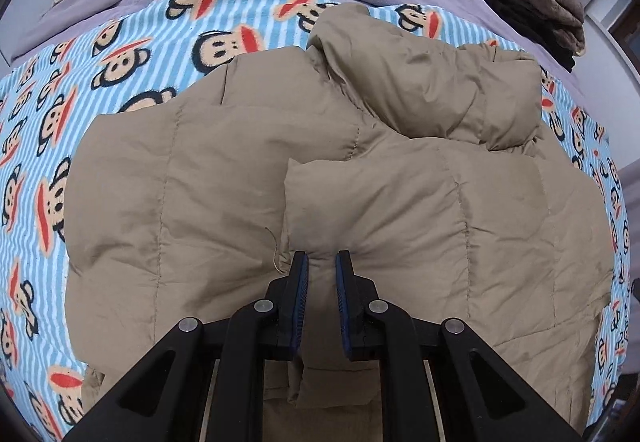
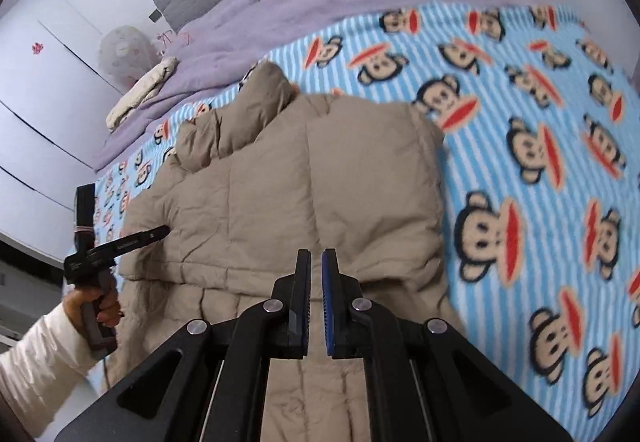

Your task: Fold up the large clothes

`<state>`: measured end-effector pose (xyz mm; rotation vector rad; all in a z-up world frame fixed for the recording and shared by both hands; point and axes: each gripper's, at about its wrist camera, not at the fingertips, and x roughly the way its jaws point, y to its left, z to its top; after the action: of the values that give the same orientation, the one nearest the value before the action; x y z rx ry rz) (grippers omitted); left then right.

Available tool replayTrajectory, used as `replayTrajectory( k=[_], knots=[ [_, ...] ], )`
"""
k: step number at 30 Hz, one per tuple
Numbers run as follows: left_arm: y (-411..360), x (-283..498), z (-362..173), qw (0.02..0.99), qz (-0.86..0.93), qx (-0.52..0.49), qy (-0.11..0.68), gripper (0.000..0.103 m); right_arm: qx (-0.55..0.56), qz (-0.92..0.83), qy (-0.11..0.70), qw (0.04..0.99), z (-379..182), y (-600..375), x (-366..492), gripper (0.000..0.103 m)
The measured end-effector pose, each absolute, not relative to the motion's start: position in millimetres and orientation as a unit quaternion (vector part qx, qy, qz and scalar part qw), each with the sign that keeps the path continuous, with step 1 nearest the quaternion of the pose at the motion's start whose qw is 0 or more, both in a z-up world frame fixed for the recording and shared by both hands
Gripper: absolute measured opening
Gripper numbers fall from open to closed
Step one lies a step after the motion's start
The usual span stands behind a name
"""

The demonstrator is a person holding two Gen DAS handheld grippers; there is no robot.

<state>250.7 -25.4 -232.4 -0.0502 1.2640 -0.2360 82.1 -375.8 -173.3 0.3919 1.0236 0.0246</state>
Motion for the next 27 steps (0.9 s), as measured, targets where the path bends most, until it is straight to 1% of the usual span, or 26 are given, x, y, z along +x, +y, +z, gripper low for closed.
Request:
replayTrajectory(
  k=[3, 5, 6, 9, 15, 17, 18, 27],
  knots=[
    [-27.2, 250.8, -238.1, 0.801, -0.108, -0.021, 0.588, 0.016, 0.21, -0.024, 0.506, 0.836, -194.2, -395.4, 103.6, 0.007],
    [-27.0, 251.0, -241.4, 0.802, -0.109, -0.023, 0.586, 0.016, 0.222, -0.047, 0.543, 0.808, -227.8, -406.4, 115.5, 0.006],
    [-26.8, 251.9, -243.5, 0.803, -0.11, -0.022, 0.585, 0.016, 0.238, -0.048, 0.558, 0.794, -244.7, -410.4, 117.7, 0.004],
    [-27.3, 249.1, -245.3, 0.804, -0.113, -0.015, 0.584, 0.016, 0.259, -0.048, 0.555, 0.789, -265.5, -415.3, 121.5, 0.001],
    [-23.2, 240.5, -225.9, 0.806, -0.097, -0.007, 0.585, 0.016, 0.243, -0.057, 0.558, 0.791, -249.6, -411.3, 120.7, 0.001],
    [-20.4, 233.5, -217.8, 0.807, -0.097, -0.004, 0.583, 0.016, 0.249, -0.055, 0.554, 0.793, -241.1, -411.9, 114.2, 0.005],
    [-19.5, 229.4, -214.8, 0.807, -0.098, -0.002, 0.583, 0.016, 0.251, -0.056, 0.552, 0.793, -237.6, -413.0, 110.6, 0.006],
    [-23.8, 167.2, -178.2, 0.805, -0.093, 0.019, 0.585, 0.016, 0.267, -0.036, 0.559, 0.784, -212.3, -402.5, 67.8, 0.006]
  ],
)
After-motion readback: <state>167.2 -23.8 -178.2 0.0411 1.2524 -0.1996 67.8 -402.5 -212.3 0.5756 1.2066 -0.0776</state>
